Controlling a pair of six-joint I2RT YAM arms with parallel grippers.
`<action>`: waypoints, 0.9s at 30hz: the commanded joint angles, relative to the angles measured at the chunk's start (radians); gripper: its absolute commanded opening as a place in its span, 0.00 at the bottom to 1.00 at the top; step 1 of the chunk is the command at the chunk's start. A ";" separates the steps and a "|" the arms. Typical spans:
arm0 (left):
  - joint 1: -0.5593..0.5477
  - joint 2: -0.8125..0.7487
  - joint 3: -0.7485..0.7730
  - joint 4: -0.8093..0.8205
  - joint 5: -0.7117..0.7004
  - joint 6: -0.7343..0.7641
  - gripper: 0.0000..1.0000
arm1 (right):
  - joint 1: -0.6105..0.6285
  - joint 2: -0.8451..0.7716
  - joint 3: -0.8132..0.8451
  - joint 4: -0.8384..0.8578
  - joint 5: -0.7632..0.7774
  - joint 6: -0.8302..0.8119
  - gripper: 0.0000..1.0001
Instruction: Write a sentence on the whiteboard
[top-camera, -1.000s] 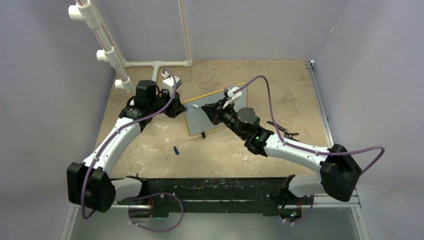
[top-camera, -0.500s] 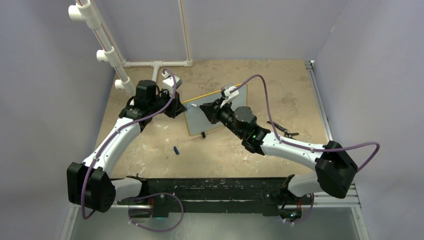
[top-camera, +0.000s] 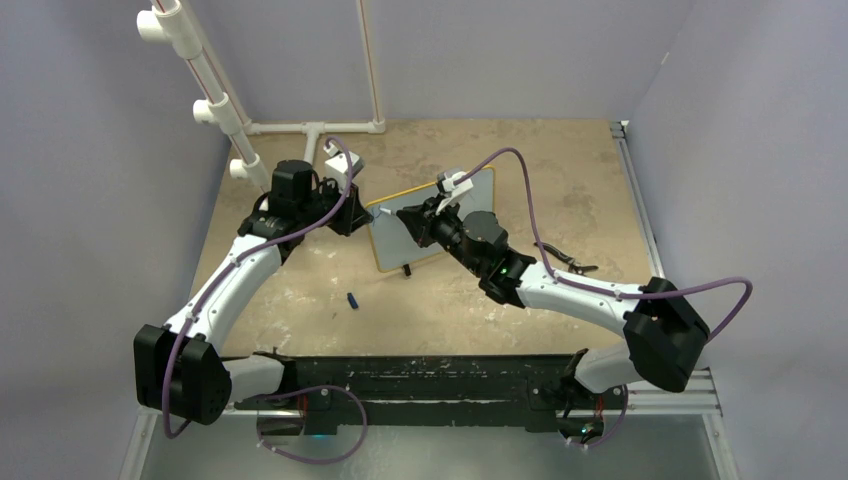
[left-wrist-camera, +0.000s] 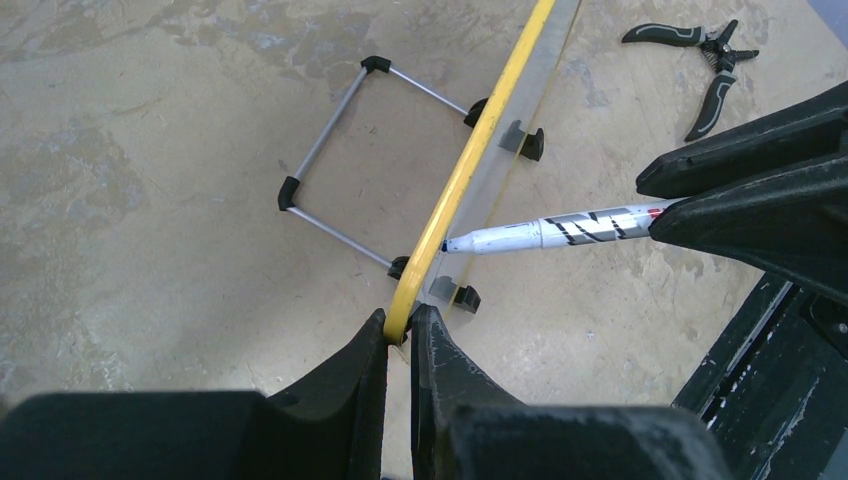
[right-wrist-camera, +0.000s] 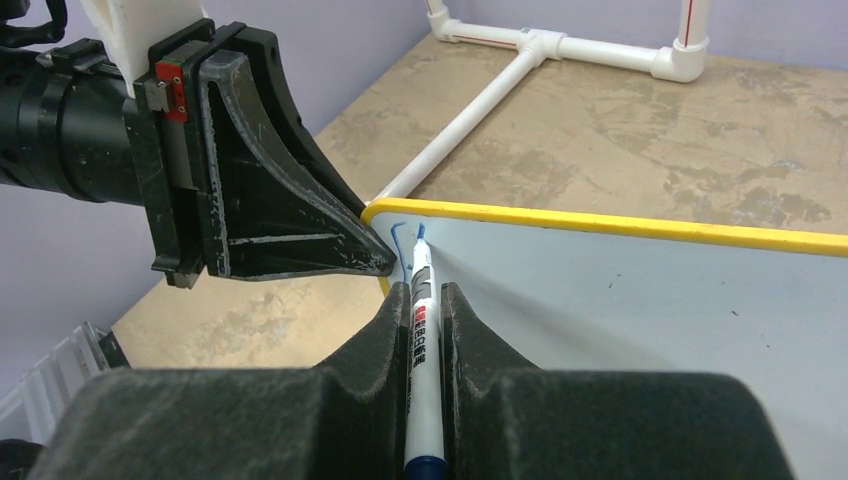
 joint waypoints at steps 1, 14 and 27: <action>0.003 -0.029 -0.003 0.036 -0.003 0.027 0.00 | -0.006 -0.007 0.015 -0.006 0.042 -0.004 0.00; 0.003 -0.031 -0.002 0.036 -0.003 0.027 0.00 | -0.006 0.004 -0.059 -0.035 0.037 0.034 0.00; 0.003 -0.028 -0.003 0.036 -0.007 0.027 0.00 | -0.005 -0.104 -0.088 0.034 -0.006 0.026 0.00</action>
